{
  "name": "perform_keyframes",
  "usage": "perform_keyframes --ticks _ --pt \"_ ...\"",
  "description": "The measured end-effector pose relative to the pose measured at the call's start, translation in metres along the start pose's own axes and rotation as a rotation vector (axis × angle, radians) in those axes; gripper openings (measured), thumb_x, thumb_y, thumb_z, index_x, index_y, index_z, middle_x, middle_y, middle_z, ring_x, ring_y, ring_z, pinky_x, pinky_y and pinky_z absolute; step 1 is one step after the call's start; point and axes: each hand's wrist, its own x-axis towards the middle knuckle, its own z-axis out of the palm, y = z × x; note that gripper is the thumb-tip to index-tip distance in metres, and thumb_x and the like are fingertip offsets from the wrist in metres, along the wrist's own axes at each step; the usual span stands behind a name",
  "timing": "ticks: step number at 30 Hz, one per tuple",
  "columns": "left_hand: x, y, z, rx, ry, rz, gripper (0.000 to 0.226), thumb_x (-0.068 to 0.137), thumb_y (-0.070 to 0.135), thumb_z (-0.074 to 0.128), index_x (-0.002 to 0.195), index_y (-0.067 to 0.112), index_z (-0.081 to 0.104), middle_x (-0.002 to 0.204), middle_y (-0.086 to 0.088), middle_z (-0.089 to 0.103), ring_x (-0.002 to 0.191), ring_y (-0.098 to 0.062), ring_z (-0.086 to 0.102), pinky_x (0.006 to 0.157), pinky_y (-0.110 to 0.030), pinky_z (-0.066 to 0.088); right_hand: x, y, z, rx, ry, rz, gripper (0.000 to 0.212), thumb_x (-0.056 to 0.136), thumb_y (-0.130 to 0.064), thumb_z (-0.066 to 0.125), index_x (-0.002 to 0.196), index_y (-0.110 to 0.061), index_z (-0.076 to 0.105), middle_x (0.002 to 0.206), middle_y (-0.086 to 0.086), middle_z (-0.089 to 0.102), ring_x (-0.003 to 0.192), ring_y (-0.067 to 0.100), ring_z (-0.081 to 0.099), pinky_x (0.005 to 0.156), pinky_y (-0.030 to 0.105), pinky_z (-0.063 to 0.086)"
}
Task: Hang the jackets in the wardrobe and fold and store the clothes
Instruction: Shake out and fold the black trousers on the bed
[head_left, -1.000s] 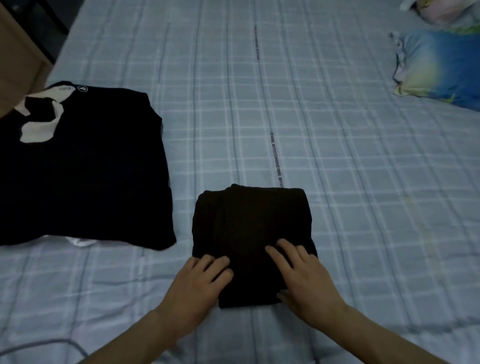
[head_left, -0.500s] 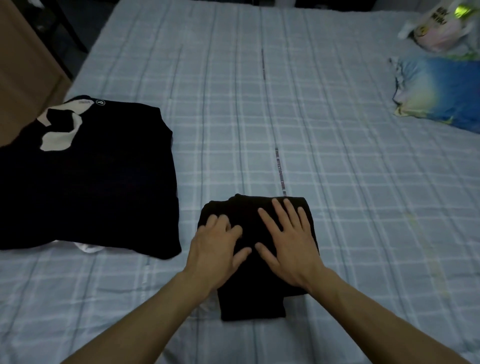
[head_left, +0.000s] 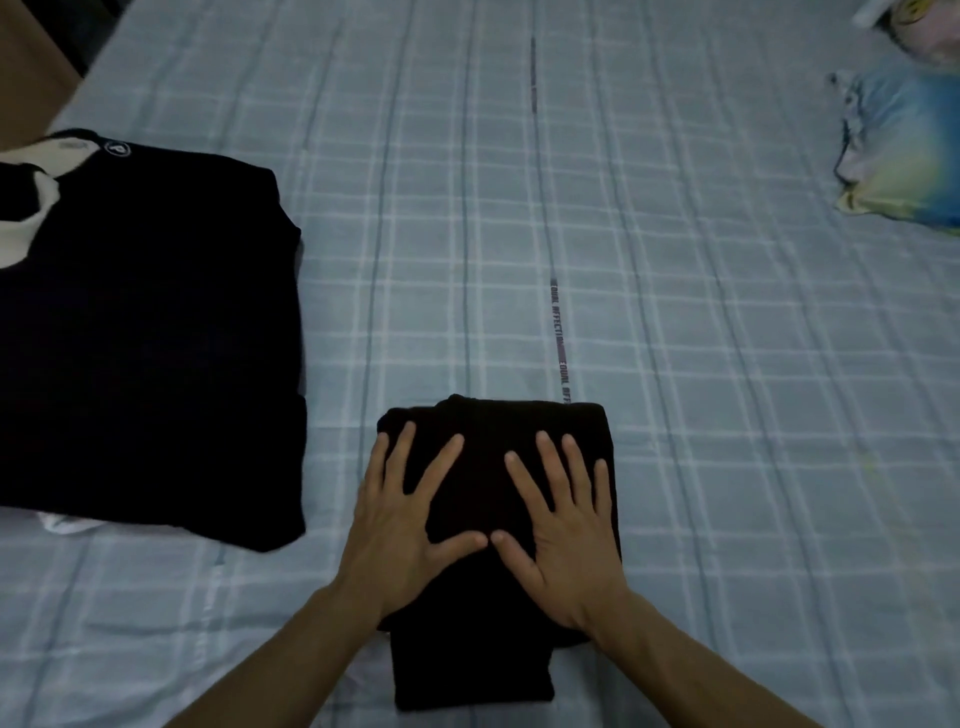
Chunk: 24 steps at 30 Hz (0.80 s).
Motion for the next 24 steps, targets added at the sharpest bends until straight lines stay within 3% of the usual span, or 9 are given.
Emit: perform_keyframes --ticks 3,5,8,11,13,15,18,24 --pt "-0.013 0.013 -0.015 -0.032 0.040 -0.040 0.102 0.066 0.091 0.046 0.150 0.059 -0.002 0.163 0.002 -0.027 0.150 -0.026 -0.023 0.120 -0.055 0.006 -0.008 -0.004 -0.018 0.050 0.037 0.022 0.070 0.095 -0.062 0.036 0.156 -0.036 0.014 0.166 0.000 0.001 0.152 0.028 -0.002 0.116 0.067 0.006" --pt "-0.022 0.021 -0.024 -0.107 0.012 -0.120 0.106 0.063 0.091 0.051 0.147 0.062 -0.007 0.161 0.003 -0.032 0.152 -0.029 -0.011 0.121 -0.052 0.017 -0.013 -0.004 -0.028 0.116 0.057 0.078 0.068 0.094 -0.062 0.038 0.155 -0.043 0.012 0.166 -0.004 -0.007 0.152 0.024 -0.009 0.114 0.066 0.004" --pt "-0.031 0.027 -0.033 -0.242 -0.086 -0.247 0.112 0.064 0.082 0.064 0.143 0.066 -0.013 0.164 0.000 -0.016 0.148 -0.028 0.022 0.111 -0.042 0.040 -0.020 0.003 -0.042 0.413 0.075 0.186 0.081 0.085 -0.066 0.056 0.151 -0.053 0.010 0.161 -0.010 -0.026 0.150 0.022 -0.018 0.117 0.052 0.013" --pt "-0.031 0.028 -0.035 -0.319 -0.141 -0.280 0.118 0.063 0.078 0.070 0.143 0.064 -0.016 0.162 -0.002 0.004 0.143 -0.022 0.031 0.109 -0.036 0.038 -0.021 0.008 -0.050 0.548 -0.035 0.216 0.100 0.074 -0.068 0.068 0.147 -0.061 -0.001 0.154 -0.015 -0.038 0.150 0.015 -0.004 0.117 0.034 0.026" --pt "-0.028 0.028 -0.037 -0.350 -0.157 -0.286 0.126 0.058 0.077 0.074 0.141 0.065 -0.020 0.162 -0.002 0.004 0.143 -0.022 0.031 0.110 -0.036 0.037 -0.018 0.012 -0.050 0.537 -0.107 0.183 0.111 0.069 -0.071 0.071 0.145 -0.061 -0.008 0.154 -0.014 -0.038 0.145 0.006 0.002 0.113 0.026 0.029" --pt "-0.026 0.032 -0.036 -0.361 -0.148 -0.283 0.135 0.054 0.073 0.079 0.139 0.064 -0.026 0.163 -0.002 -0.002 0.143 -0.025 0.032 0.109 -0.036 0.038 -0.016 0.015 -0.046 0.521 -0.126 0.166 0.120 0.063 -0.075 0.074 0.146 -0.058 -0.010 0.154 -0.011 -0.037 0.143 0.005 -0.002 0.115 0.030 0.028" --pt "-0.031 0.037 -0.028 -0.353 -0.071 -0.271 0.134 0.056 0.070 0.081 0.140 0.064 -0.024 0.162 0.000 -0.008 0.144 -0.027 0.031 0.107 -0.036 0.040 -0.017 0.019 -0.037 0.549 -0.097 0.182 0.125 0.058 -0.076 0.076 0.148 -0.056 -0.007 0.156 -0.008 -0.034 0.150 0.017 -0.003 0.118 0.041 0.028" --pt "-0.028 0.035 -0.023 -0.428 -0.043 -0.248 0.113 0.066 0.066 0.074 0.148 0.061 -0.004 0.159 0.005 0.002 0.145 -0.018 0.024 0.110 -0.025 0.026 -0.014 0.016 -0.036 0.632 -0.063 0.201 0.118 0.060 -0.071 0.080 0.148 -0.058 0.002 0.160 -0.007 -0.017 0.147 0.020 0.023 0.112 0.044 0.041"
